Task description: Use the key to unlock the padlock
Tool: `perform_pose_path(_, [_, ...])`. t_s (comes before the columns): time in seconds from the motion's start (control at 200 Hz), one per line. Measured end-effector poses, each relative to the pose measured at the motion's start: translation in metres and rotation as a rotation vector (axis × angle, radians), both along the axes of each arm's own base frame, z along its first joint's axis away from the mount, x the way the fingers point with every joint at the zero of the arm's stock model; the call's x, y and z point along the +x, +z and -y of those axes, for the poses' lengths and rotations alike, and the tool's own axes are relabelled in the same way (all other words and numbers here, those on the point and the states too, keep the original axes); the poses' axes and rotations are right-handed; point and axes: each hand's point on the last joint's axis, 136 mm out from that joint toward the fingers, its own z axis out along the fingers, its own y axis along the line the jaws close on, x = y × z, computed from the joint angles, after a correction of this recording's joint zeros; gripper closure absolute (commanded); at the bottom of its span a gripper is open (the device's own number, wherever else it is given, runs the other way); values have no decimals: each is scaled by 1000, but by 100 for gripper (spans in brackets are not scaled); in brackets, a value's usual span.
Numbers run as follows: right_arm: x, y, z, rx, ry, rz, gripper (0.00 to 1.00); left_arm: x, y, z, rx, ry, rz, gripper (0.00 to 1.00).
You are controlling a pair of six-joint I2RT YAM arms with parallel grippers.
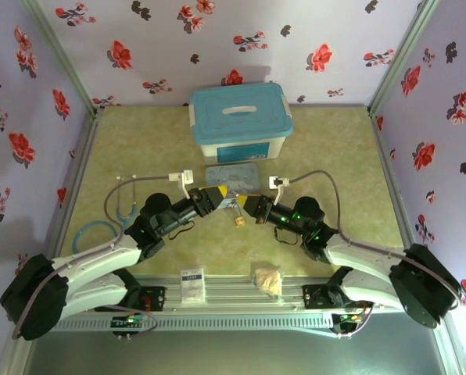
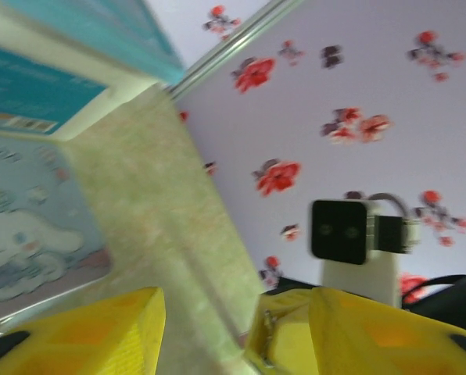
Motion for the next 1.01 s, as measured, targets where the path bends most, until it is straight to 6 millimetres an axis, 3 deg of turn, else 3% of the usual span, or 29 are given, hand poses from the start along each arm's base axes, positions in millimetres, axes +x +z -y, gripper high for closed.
perform_pose_path(0.175, [11,-22,23,-179,-115,-32,100,7,-45,-3,152,51,-120,45])
perform_pose_path(0.45, [20,-75,67,-422,-282,-146,100,-2,-137,18,377,1,-297,44])
perform_pose_path(0.78, [20,-85,74,-456,-304,-164,100,9,-174,35,485,23,-327,44])
perform_pose_path(0.935, [18,-90,77,-468,-308,-172,100,10,-197,38,535,20,-339,55])
perform_pose_path(1.005, [18,-90,77,-469,-307,-169,100,11,-195,43,536,19,-328,57])
